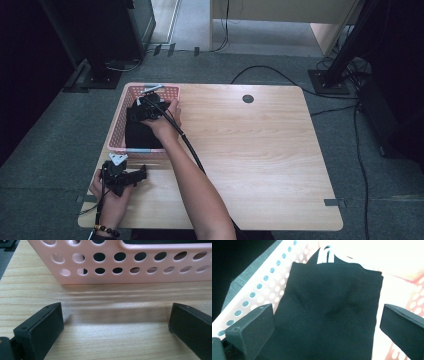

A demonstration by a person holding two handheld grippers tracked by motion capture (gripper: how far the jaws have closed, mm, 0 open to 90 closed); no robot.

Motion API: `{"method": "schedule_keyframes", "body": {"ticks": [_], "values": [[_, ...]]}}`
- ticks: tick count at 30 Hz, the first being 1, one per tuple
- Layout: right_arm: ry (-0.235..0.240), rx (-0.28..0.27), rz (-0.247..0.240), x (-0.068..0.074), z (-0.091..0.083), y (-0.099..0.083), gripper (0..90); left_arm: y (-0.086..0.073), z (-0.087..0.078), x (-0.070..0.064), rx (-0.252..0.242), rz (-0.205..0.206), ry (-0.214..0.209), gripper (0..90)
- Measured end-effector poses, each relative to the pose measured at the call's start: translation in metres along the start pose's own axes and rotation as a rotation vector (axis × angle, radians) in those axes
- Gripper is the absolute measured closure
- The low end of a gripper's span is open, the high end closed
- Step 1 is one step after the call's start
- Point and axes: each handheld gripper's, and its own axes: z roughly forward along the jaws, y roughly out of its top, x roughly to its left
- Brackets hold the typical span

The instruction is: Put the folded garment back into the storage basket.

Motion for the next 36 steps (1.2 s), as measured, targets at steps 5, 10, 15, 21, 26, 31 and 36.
{"method": "schedule_keyframes", "body": {"ticks": [5,10,15,21,26,31,36], "values": [[0.016,-0.019,0.004,-0.003,-0.011,0.000,0.0,0.000,0.000,0.000,0.001,0.000,0.000,0.0],[0.010,-0.041,0.005,-0.010,-0.019,-0.004,0.0,0.000,0.000,0.000,0.001,0.000,0.000,0.0],[0.006,-0.050,0.021,-0.020,-0.026,-0.007,0.0,0.000,0.000,0.000,0.000,0.000,0.000,0.0],[-0.013,-0.051,0.026,-0.033,-0.034,-0.013,0.0,0.000,0.000,0.000,0.001,0.000,0.000,0.0],[-0.030,-0.052,0.051,-0.048,-0.039,-0.020,0.0,0.000,0.000,0.000,0.001,-0.002,0.000,0.0],[-0.043,-0.054,0.068,-0.063,-0.044,-0.027,0.0,0.000,0.000,0.000,0.001,-0.001,0.000,0.0],[-0.062,-0.072,0.096,-0.077,-0.049,-0.036,0.0,0.000,0.000,0.000,0.002,-0.001,0.000,0.0]]}}
